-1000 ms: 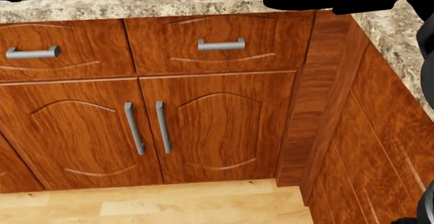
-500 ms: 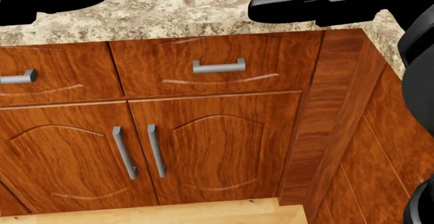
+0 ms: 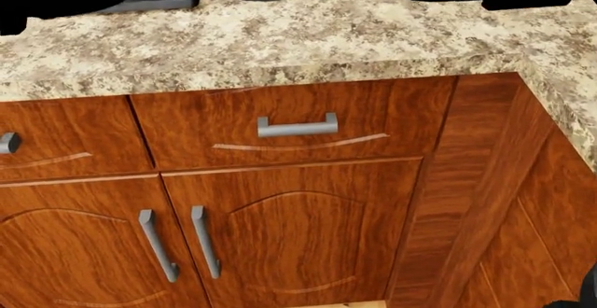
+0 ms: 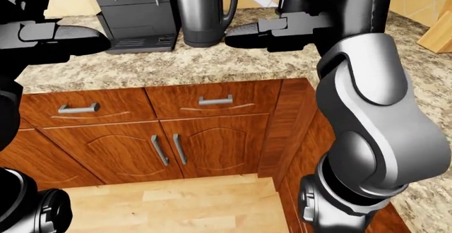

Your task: Close the lid of the electric kettle.

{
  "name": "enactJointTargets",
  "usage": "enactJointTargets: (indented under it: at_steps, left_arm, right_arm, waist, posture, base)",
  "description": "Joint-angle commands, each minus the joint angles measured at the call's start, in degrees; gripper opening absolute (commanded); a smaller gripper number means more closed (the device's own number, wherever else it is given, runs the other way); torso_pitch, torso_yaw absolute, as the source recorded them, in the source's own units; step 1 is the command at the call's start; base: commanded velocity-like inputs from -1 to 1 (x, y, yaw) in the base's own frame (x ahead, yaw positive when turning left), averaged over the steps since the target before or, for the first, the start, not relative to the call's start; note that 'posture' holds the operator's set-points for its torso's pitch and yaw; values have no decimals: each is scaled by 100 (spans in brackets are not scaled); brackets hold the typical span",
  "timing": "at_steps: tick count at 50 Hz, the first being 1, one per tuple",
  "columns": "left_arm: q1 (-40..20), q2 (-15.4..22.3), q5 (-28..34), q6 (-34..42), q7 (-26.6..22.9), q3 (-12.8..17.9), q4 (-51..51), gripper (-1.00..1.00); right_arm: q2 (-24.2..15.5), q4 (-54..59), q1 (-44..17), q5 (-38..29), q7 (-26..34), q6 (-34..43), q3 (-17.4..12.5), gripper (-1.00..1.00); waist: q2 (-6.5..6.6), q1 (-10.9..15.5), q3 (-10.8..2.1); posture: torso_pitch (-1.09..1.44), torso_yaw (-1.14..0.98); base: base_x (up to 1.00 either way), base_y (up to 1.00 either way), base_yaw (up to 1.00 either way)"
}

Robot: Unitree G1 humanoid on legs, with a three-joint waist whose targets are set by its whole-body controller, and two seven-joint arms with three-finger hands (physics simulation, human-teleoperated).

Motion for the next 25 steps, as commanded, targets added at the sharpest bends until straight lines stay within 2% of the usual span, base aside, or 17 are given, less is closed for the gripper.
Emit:
enactJointTargets:
  at_steps: [1,3,7,9,11,12,13,14,15,17,21,23,24,25]
  left_arm:
    - [-152,-43,63,-105,32,55,-81,100]
    - [-133,-69,165,-110,17,-65,-122,100]
    - [-133,-99,228,-41,-72,-1,-140,100]
    - [-160,-94,225,5,-81,46,-147,100]
    - [-173,-84,218,27,-83,69,-165,100]
    - [-188,-72,214,43,-79,80,-172,100]
    - [-210,-67,195,60,-67,99,-174,100]
    - [-216,-64,185,66,-62,103,-175,100]
    - [-225,-71,163,86,-39,96,-192,100]
    - [-215,-69,145,88,-39,70,-218,100]
    - [-239,-49,150,101,-3,101,-201,100]
    - [-248,-32,115,119,4,121,-197,100]
    - [-237,-27,113,111,0,112,-198,100]
    - [-229,-31,110,104,0,106,-199,100]
  right_arm:
    - [-70,-79,-162,150,-74,-15,-125,100]
    - [-98,-77,-110,183,-117,-46,-67,100]
    - [-122,-69,-98,243,-157,-56,-32,100]
    - [-125,-80,-100,267,-182,-36,-22,100]
    - [-146,-102,-98,284,-191,-13,-27,100]
    - [-153,-105,-96,293,-195,-10,-31,100]
    - [-160,-114,-102,307,-203,6,-42,100]
    - [-164,-131,-98,322,-208,25,-50,100]
    - [-172,-126,-60,320,-206,-1,-46,100]
    - [-184,-116,-50,334,-210,-12,-51,100]
    - [-203,-120,-68,356,-237,-3,-53,100]
    - [-200,-114,-68,366,-245,-17,-55,100]
    - [-202,-114,-63,367,-248,-21,-49,100]
    - [-202,-117,-58,370,-252,-19,-48,100]
  waist:
    - [135,-64,-158]
    - [53,-20,-231]
    - [-132,4,-185]
    - [-267,27,-165]
    - [-505,66,-209]
    - [-714,74,-271]
    - [-504,22,-200]
    - [-614,47,-189]
    - [-608,31,-196]
    - [-535,14,-212]
    - [-341,1,-114]
    - [-183,-32,-115]
    - [-61,-56,-142]
    - [120,-80,-196]
  posture:
    - [0,0]
    - [0,0]
    - [0,0]
    - [0,0]
    - [0,0]
    - [0,0]
    - [0,0]
    - [0,0]
    - [0,0]
    - [0,0]
    - [0,0]
    - [0,0]
    - [0,0]
    - [0,0]
  base:
    - [16,0,0]
    - [16,0,0]
    - [16,0,0]
    - [16,0,0]
    - [16,0,0]
    - [17,0,0]
    - [16,0,0]
    - [16,0,0]
    - [16,0,0]
    - [16,0,0]
    - [16,0,0]
    - [16,0,0]
    - [17,0,0]
    - [16,0,0]
